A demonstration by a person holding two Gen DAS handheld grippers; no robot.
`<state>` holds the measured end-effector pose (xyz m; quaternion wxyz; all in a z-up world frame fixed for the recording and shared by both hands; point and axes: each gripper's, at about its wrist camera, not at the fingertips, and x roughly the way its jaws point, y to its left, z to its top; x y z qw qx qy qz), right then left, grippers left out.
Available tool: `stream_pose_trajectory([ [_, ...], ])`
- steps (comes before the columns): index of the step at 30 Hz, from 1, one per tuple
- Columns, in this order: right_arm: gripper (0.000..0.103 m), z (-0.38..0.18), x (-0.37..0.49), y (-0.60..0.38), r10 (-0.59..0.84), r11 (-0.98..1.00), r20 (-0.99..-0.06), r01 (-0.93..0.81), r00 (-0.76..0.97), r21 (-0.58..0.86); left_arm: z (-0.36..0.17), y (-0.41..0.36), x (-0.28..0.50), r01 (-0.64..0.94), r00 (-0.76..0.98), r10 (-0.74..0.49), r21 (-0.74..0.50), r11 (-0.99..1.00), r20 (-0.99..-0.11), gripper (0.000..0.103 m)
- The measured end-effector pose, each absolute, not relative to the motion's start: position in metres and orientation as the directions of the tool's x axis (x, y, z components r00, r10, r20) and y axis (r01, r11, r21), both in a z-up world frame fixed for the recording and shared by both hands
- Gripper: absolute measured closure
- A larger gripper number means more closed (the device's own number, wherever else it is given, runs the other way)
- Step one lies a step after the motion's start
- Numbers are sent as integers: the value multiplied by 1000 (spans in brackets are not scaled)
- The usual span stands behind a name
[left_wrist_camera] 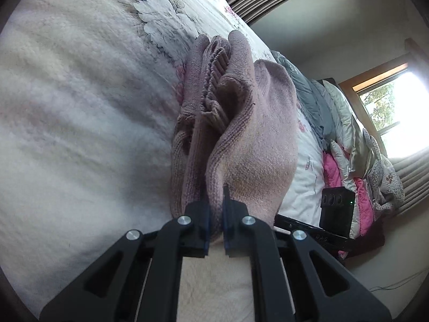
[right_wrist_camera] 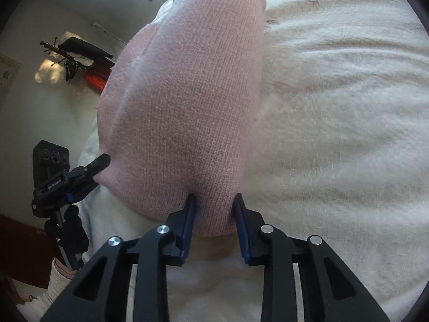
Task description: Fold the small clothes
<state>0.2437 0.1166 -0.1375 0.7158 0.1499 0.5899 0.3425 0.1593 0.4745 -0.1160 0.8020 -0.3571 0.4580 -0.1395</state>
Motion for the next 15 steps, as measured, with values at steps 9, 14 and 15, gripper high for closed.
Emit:
stream_pose_trajectory([
  [9,49,-99,250,118,616,759,-777,-363,130,541,-77,501,146,-100,584,-498,-666,739,-641,71],
  [14,47,-86,268,112,618,764,-767,-360,173,535,-29,503,187,-70,647,-396,-567,821,-652,68],
  [15,47,-87,270,113,614,767,-770,-362,173,530,-23,498,202,-55,643,-398,-558,828,-654,66],
])
